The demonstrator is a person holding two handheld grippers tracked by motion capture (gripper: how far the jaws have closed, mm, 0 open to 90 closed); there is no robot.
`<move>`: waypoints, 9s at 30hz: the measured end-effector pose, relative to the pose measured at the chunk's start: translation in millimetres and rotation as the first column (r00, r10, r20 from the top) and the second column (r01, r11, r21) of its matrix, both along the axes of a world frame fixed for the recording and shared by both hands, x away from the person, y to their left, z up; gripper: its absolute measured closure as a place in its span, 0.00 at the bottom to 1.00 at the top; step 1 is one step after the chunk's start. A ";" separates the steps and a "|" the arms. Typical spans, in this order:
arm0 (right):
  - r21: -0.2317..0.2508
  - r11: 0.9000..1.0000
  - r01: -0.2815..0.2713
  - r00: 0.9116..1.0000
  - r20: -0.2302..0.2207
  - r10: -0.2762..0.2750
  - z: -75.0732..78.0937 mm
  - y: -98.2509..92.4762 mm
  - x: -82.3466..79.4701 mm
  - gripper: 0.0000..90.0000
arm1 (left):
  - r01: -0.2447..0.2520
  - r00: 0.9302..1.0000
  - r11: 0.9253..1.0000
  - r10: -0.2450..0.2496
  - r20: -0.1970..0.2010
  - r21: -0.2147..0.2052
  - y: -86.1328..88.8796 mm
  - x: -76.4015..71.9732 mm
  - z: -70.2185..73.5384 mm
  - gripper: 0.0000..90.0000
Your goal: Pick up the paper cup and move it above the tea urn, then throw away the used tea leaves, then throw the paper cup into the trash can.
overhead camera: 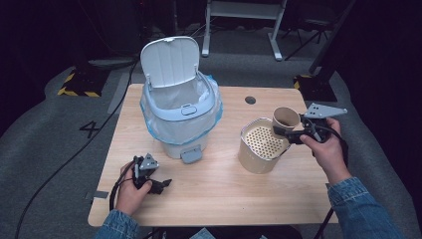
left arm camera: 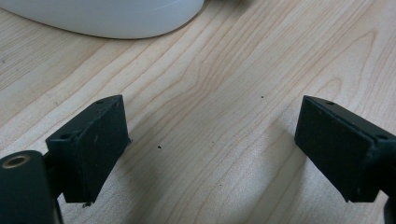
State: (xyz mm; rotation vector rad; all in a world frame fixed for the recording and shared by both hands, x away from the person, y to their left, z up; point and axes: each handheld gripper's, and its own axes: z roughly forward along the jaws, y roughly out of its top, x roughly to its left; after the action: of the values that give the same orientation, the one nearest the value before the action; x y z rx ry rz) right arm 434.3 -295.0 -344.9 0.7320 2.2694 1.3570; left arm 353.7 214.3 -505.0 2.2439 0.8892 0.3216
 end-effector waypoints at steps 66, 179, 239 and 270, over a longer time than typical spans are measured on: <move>-0.810 0.133 0.571 0.540 0.494 0.682 -24.9 62.5 -36.0 0.39 | -0.004 1.000 1.000 0.004 0.006 0.008 0.0 -0.8 0.3 0.12; 0.085 0.996 -0.021 0.998 -0.064 0.026 42.1 -16.2 7.4 0.34 | -0.004 1.000 1.000 0.004 0.003 0.005 -0.1 -0.8 0.2 0.12; 0.054 0.969 -0.242 0.968 0.079 0.237 124.0 151.6 56.5 0.32 | 0.008 1.000 1.000 -0.008 0.002 0.004 -0.1 2.3 0.1 0.11; 0.123 0.965 -0.232 0.973 0.048 0.228 94.8 241.7 74.0 0.32 | 0.011 1.000 1.000 -0.011 0.000 0.006 0.0 2.5 0.3 0.11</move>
State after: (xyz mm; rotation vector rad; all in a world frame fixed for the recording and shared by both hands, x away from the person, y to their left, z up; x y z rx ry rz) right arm 508.3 -53.3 -250.2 0.4914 2.3149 1.6205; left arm 356.2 214.4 -504.7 2.2530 0.8765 0.3200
